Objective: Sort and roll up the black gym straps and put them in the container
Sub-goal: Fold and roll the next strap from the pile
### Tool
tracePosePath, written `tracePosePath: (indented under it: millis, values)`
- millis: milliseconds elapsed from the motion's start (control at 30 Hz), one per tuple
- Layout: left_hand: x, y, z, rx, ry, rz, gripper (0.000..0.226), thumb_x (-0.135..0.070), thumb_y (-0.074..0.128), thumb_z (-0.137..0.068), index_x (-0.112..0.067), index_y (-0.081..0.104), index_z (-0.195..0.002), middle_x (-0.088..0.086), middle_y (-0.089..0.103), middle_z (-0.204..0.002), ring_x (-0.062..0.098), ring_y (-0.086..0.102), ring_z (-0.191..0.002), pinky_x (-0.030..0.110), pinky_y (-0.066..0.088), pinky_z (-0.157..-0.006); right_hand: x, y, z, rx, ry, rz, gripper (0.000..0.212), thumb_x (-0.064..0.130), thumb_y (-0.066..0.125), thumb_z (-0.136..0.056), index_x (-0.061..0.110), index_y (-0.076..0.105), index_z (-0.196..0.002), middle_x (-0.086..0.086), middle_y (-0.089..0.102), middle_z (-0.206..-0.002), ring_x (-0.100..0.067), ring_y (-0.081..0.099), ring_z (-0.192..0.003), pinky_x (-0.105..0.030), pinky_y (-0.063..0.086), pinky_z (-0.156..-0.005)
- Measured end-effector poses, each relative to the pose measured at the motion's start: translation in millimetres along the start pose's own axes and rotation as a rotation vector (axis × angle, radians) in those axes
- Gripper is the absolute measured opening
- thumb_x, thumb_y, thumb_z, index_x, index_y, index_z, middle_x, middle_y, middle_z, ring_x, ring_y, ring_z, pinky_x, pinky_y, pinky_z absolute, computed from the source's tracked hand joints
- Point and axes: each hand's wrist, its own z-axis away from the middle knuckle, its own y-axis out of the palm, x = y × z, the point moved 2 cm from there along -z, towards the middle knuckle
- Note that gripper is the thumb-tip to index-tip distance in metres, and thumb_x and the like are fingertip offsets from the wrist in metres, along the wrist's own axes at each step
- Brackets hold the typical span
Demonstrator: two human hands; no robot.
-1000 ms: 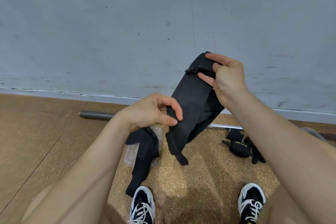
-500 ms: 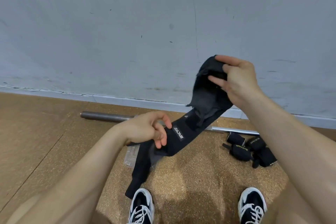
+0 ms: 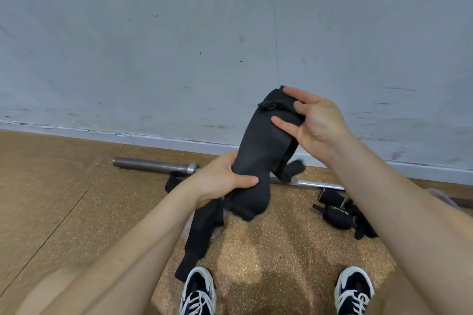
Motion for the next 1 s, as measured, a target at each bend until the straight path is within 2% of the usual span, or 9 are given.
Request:
tracePosePath:
  millis: [133,267,333,433,533,667,833,933,1000]
  values:
    - [-3.2,-5.9,7.0,-0.085,0.005,0.111,0.047,-0.001,0.071,-0.088,-0.024,0.047,-0.121,0.013,0.075,-0.095,0.031,0.074,-0.082,0.043,0.061,-0.074,-7.4,-6.3,-7.0,-0.116,-0.108,0.219,0.041,-0.007,0.036,-0.100,0.013,0.072,-0.094,-0.010,0.060,-0.125,-0.028,0.059,-0.118,-0.033,0.061,-0.077]
    - [-19.7,-13.5,17.0,-0.102,0.128,0.284,0.040,0.002,0.065,-0.090,-0.024,0.043,-0.111,0.012,0.072,-0.080,0.024,0.068,-0.062,0.026,0.051,-0.049,-16.1,-3.7,-7.0,-0.137,-0.283,0.590,0.048,-0.004,0.036,-0.096,0.024,0.074,-0.089,0.018,0.063,-0.101,-0.017,0.059,-0.116,-0.035,0.054,-0.097]
    - [-25.6,-17.7,21.2,-0.039,0.179,0.262,0.029,0.001,0.069,-0.086,-0.021,0.054,-0.098,0.011,0.071,-0.086,0.022,0.068,-0.069,0.026,0.052,-0.053,-16.3,-2.5,-4.4,-0.112,-0.366,0.747,0.043,-0.002,0.038,-0.096,0.021,0.074,-0.105,0.018,0.065,-0.106,-0.015,0.058,-0.119,-0.030,0.047,-0.104]
    - [-29.2,-25.6,27.8,0.123,0.220,0.197,0.026,0.005,0.074,-0.075,-0.017,0.070,-0.087,0.009,0.070,-0.090,0.018,0.069,-0.077,0.026,0.058,-0.070,-12.1,-0.5,-4.0,-0.048,-0.402,0.928,0.042,0.006,0.047,-0.097,0.015,0.059,-0.136,0.000,0.062,-0.130,-0.018,0.056,-0.122,-0.028,0.044,-0.105]
    - [-32.5,-30.3,34.2,0.239,0.243,0.174,0.041,0.015,0.068,-0.072,-0.014,0.073,-0.102,0.013,0.074,-0.102,0.019,0.073,-0.089,0.024,0.057,-0.082,-12.3,2.1,-3.9,0.102,-0.233,0.932,0.068,0.025,0.060,-0.095,0.024,0.030,-0.156,-0.007,0.043,-0.146,-0.023,0.055,-0.119,-0.044,0.056,-0.093]
    - [-38.3,-35.1,35.0,0.044,0.311,0.249,0.025,0.000,0.073,-0.073,-0.016,0.079,-0.091,0.016,0.075,-0.096,0.023,0.073,-0.091,0.028,0.058,-0.085,-12.0,7.6,9.2,0.279,0.067,0.704,0.109,0.046,0.078,-0.080,0.041,0.002,-0.157,0.004,0.014,-0.164,-0.019,0.039,-0.137,-0.040,0.062,-0.080]
    - [-44.4,-38.3,33.8,-0.127,0.380,0.331,0.015,-0.010,0.072,-0.068,-0.016,0.080,-0.080,0.012,0.076,-0.086,0.021,0.074,-0.084,0.025,0.058,-0.079,-17.8,19.5,26.0,0.391,0.233,0.391,0.139,0.044,0.090,-0.055,0.037,-0.004,-0.157,0.002,0.026,-0.162,-0.017,0.043,-0.135,-0.049,0.060,-0.083]
    - [-48.3,-42.1,34.7,-0.196,0.444,0.329,0.012,-0.010,0.073,-0.070,-0.016,0.079,-0.079,0.011,0.076,-0.089,0.023,0.074,-0.089,0.031,0.058,-0.087,-19.0,21.8,29.6,0.423,0.278,0.425,0.134,0.046,0.083,-0.058,0.034,-0.007,-0.158,0.009,0.044,-0.146,-0.016,0.052,-0.128,-0.041,0.061,-0.073]
    - [-49.7,-44.5,35.4,-0.214,0.474,0.321,0.009,-0.012,0.078,-0.071,-0.017,0.078,-0.080,0.010,0.076,-0.090,0.024,0.073,-0.091,0.035,0.057,-0.091,-17.5,21.3,31.2,0.407,0.303,0.369,0.128,0.042,0.080,-0.061,0.030,-0.002,-0.159,0.007,0.047,-0.141,-0.020,0.055,-0.125,-0.043,0.061,-0.078]
